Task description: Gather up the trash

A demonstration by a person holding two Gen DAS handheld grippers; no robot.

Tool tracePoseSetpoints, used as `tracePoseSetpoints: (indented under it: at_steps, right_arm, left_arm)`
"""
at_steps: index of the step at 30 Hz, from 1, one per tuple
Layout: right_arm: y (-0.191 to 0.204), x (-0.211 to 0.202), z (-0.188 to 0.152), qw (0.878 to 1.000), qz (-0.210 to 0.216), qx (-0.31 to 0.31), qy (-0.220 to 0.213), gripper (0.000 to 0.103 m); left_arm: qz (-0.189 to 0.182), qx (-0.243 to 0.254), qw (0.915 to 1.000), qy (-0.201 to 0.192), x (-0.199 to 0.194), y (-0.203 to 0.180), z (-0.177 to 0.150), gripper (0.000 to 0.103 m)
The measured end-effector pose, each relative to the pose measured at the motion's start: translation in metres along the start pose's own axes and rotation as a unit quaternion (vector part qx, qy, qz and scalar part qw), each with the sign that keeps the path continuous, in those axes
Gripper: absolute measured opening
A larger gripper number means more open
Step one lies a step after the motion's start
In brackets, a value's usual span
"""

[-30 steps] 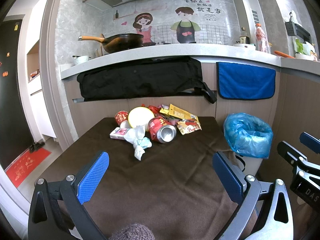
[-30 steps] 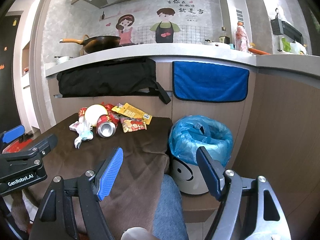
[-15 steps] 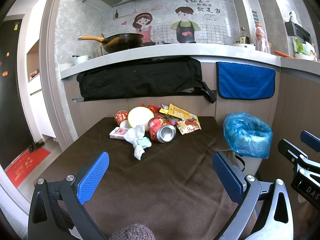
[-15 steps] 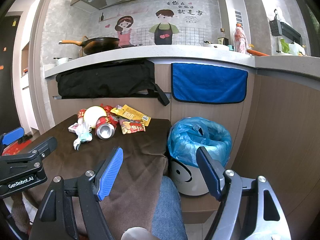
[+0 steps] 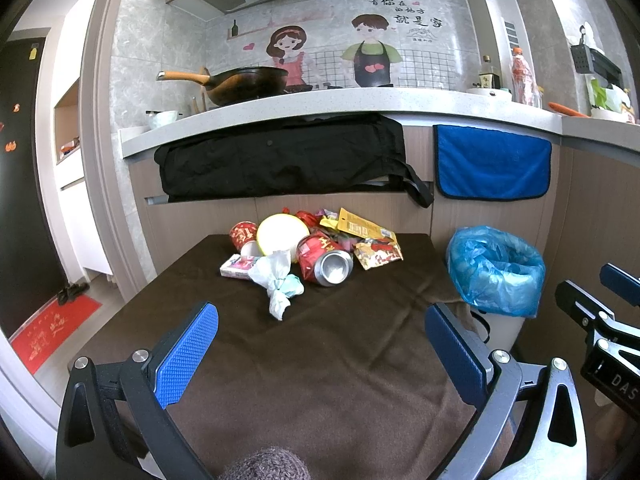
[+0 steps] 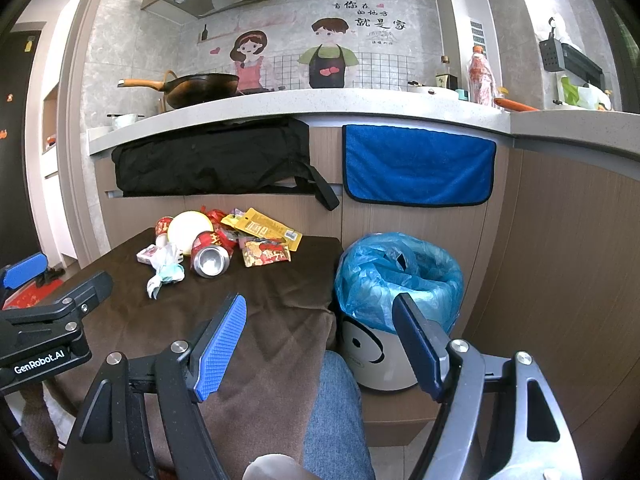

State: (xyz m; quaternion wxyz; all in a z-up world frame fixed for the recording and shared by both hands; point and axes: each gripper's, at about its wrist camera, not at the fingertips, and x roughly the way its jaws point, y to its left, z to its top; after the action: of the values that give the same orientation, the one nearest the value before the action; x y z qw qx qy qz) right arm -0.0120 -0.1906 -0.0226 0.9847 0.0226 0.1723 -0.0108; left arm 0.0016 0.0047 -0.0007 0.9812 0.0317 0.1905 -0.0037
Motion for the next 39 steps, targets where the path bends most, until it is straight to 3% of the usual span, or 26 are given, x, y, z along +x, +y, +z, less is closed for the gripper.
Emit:
tracePoseSetpoints:
  at_steps: [26,39]
  right_arm:
    - [0.0,0.0,0.0,1.0,-0.002,0.0,0.002,0.073]
    - [-0.007,0.026,0.001,1.0,-0.009,-0.009,0.024,0.073]
  left_arm:
    - [-0.001,-0.001,1.0,0.003,0.003,0.002,-0.002,0.102]
    - [-0.02,-0.024,0.9992,0.026,0.047,0.011,0.007,0.102]
